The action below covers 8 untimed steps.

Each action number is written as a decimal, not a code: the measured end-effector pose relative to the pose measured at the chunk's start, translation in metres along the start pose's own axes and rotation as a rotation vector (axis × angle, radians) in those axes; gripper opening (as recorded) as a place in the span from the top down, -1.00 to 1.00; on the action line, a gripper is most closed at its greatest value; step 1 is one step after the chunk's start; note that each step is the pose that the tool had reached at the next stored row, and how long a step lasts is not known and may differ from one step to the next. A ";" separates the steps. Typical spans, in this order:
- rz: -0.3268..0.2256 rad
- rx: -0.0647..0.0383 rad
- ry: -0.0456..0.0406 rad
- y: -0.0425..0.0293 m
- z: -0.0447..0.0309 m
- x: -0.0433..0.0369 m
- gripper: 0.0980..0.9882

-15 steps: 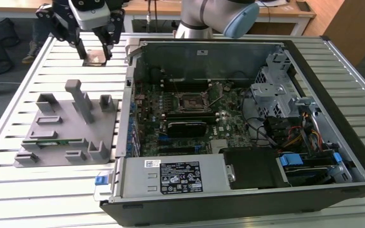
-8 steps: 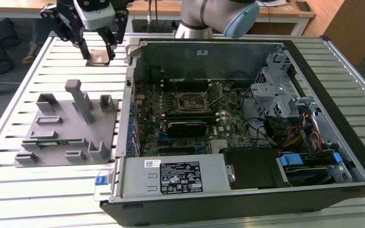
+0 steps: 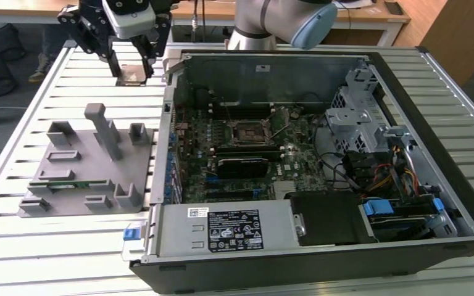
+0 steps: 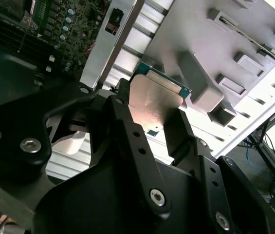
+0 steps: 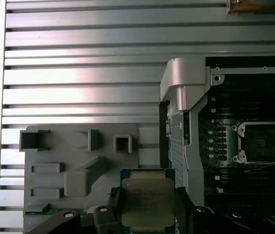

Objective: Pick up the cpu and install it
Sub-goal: 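Pick up the cpu and move it towards the insertion slot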

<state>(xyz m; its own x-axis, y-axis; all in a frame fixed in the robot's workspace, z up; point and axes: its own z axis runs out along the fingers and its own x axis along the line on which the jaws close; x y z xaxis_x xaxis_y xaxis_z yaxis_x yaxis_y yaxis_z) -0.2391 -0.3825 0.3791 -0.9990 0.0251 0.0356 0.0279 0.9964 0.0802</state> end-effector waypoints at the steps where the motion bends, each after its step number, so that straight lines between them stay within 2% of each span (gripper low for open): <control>1: 0.000 0.000 0.0000 0.0000 0.0000 -0.0009 0.04; 8: 0.000 0.000 0.0000 0.0002 -0.0002 -0.0070 0.04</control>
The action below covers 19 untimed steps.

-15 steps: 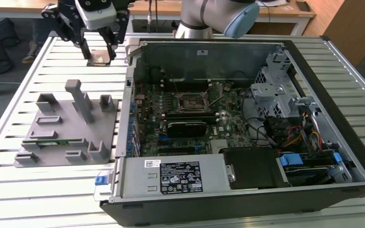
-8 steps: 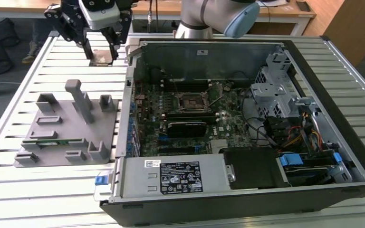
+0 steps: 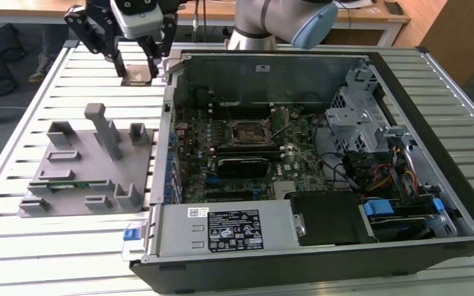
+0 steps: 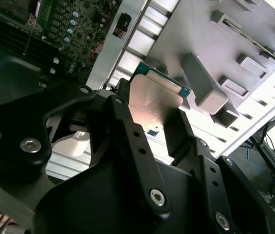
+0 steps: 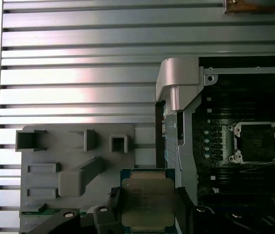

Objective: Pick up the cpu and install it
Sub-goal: 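Pick up the cpu and move it towards the insertion slot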

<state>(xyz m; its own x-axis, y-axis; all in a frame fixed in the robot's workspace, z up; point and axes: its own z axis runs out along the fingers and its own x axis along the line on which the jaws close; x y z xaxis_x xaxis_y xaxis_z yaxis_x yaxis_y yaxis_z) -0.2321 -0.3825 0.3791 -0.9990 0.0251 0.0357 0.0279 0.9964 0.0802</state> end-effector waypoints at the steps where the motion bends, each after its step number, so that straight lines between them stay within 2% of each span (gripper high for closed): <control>1: 0.000 0.000 0.0000 0.0000 0.0000 -0.0008 0.04; 11: 0.000 0.000 0.0000 0.0003 -0.0003 -0.0095 0.04; 19: 0.000 0.000 0.0000 0.0004 -0.0004 -0.0132 0.04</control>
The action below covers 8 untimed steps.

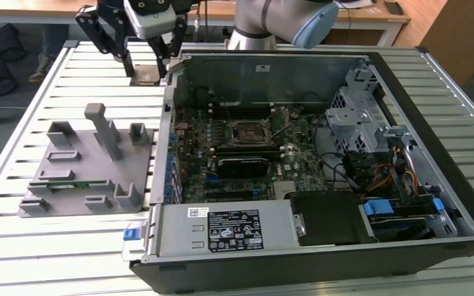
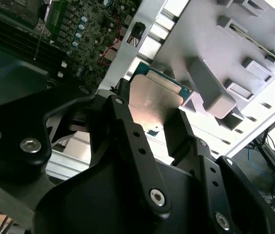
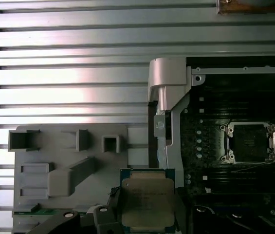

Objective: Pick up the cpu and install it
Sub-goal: 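Pick up the cpu and move it towards the insertion slot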

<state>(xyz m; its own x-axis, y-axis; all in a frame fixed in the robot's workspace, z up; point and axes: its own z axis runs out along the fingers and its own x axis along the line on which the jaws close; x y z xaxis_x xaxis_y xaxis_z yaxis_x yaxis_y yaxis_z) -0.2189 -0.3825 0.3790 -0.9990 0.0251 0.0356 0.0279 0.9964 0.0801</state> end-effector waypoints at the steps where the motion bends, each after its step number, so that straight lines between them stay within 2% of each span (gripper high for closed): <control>1: 0.000 0.000 0.0000 0.0000 0.0000 -0.0006 0.04; 8: 0.000 0.000 0.0000 0.0004 -0.0002 -0.0101 0.04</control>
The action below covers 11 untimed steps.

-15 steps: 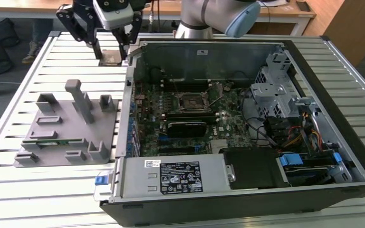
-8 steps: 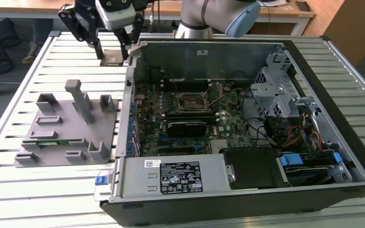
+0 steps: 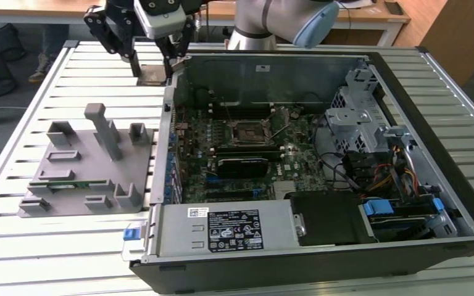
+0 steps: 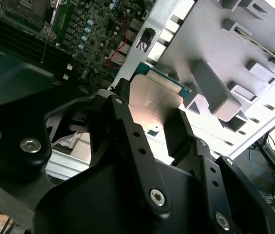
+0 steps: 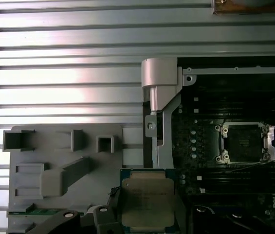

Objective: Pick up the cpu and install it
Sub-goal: 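Pick up the cpu and move it towards the insertion slot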

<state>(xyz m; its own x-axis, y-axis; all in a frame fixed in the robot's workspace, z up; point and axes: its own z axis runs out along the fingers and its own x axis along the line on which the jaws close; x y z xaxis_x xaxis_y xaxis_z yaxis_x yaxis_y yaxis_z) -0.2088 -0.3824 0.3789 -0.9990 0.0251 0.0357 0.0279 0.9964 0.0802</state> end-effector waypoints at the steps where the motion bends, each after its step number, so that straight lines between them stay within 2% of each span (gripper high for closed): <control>1: 0.000 0.000 0.0000 0.0001 0.0000 -0.0015 0.04; 11: 0.000 0.000 -0.0001 0.0018 -0.0004 -0.0232 0.04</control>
<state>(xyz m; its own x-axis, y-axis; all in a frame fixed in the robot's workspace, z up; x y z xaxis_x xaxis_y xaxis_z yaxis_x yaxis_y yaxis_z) -0.1855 -0.3812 0.3787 -0.9991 0.0251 0.0356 0.0279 0.9964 0.0801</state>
